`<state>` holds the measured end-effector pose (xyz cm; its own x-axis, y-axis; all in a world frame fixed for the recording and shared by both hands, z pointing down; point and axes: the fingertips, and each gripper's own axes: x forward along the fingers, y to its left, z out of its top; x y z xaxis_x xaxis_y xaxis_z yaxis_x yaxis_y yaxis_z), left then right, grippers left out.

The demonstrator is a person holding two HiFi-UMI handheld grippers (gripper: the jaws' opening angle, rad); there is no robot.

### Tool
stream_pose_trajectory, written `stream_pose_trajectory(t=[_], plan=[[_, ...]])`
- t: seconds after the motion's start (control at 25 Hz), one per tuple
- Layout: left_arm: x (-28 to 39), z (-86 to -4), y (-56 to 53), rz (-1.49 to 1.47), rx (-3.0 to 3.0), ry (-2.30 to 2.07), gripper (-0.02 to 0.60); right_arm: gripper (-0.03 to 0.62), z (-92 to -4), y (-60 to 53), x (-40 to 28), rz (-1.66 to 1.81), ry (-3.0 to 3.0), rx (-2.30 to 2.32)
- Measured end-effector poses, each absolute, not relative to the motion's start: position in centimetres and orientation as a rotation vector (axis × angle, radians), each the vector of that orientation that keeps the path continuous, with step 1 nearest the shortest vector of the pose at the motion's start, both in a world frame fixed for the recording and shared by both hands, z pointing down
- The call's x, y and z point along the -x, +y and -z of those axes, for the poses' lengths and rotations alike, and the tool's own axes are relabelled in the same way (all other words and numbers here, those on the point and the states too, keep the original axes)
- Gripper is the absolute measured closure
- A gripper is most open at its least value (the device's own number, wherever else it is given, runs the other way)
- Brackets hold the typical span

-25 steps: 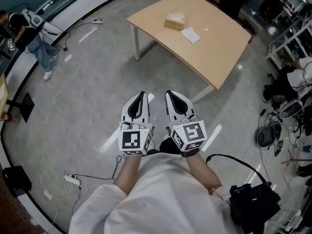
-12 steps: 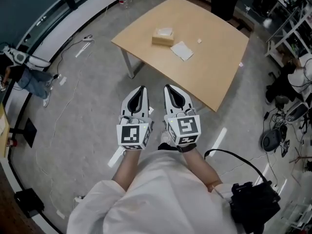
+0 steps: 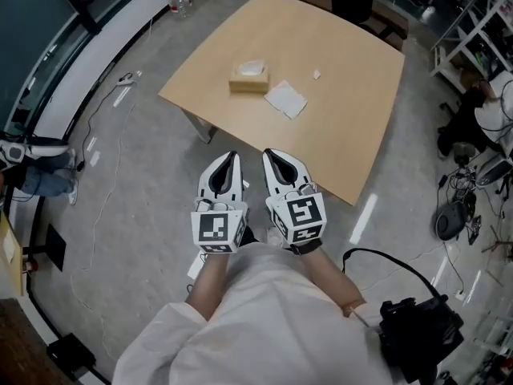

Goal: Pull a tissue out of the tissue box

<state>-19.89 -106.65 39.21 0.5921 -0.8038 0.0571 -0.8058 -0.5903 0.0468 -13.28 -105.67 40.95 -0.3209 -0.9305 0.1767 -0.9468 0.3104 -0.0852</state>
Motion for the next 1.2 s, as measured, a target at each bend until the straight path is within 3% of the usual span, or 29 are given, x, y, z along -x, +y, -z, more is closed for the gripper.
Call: stream_pose_trajectory(t=[0.52,0.76,1.2], plan=[[21.0,-36.5,-131.2,0.132,-2.914,-1.129,0.58,0.592,-39.6,-129.0,15.7,-0.137,-2.404,-1.903],[21.0,-41.7,-137.1,-0.002,-2.87,-1.013,0.58,0.592,-44.2,-132.9,16.1,-0.257,-2.261,-1.952],[15.5,-49.2,-143.8,-0.187,-2.824,-0.904,0.58,0.592,-51.1,-140.4,9.5,-0.396,-2.121,-1.941]])
